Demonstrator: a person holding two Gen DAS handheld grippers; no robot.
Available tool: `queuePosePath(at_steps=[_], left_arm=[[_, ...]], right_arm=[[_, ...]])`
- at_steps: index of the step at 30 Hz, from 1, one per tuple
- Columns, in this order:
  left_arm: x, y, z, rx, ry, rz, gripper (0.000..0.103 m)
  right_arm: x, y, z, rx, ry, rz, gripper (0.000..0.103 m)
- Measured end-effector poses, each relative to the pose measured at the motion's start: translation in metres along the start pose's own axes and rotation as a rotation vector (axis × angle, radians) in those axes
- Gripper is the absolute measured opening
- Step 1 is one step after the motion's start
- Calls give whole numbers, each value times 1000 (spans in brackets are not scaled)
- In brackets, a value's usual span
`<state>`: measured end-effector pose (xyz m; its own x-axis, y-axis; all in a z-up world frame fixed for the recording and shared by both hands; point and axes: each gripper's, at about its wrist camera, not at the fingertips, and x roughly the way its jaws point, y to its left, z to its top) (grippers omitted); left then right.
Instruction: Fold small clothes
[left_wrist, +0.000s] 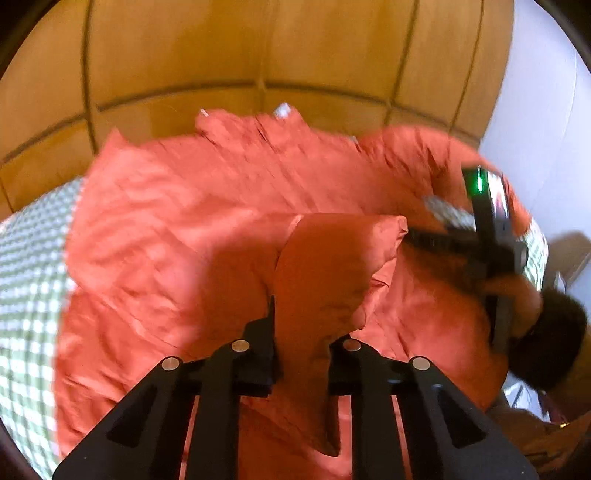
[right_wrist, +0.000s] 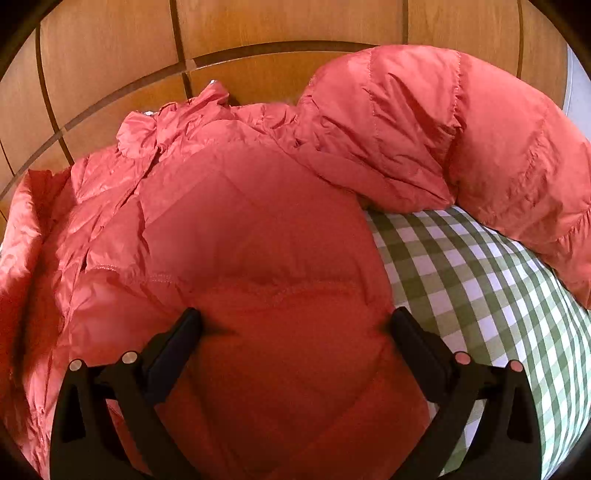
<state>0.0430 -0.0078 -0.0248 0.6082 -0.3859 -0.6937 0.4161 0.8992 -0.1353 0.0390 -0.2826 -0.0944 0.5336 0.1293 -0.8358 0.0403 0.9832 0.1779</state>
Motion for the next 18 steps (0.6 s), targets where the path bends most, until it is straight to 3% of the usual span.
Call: queuePosePath(at_steps=[5, 9, 15, 18], left_arm=[[-48, 60, 19, -106, -124, 89, 15], [-74, 119, 21, -205, -188, 226, 15], [-97, 224, 5, -369, -235, 496, 15], [-102, 291, -16, -558, -199, 656, 18]], right_arm=[[-1, 1, -2, 5, -2, 5, 101], [2, 1, -2, 5, -3, 5, 101], [1, 1, -2, 5, -3, 5, 101], [1, 1, -2, 5, -3, 5, 101]])
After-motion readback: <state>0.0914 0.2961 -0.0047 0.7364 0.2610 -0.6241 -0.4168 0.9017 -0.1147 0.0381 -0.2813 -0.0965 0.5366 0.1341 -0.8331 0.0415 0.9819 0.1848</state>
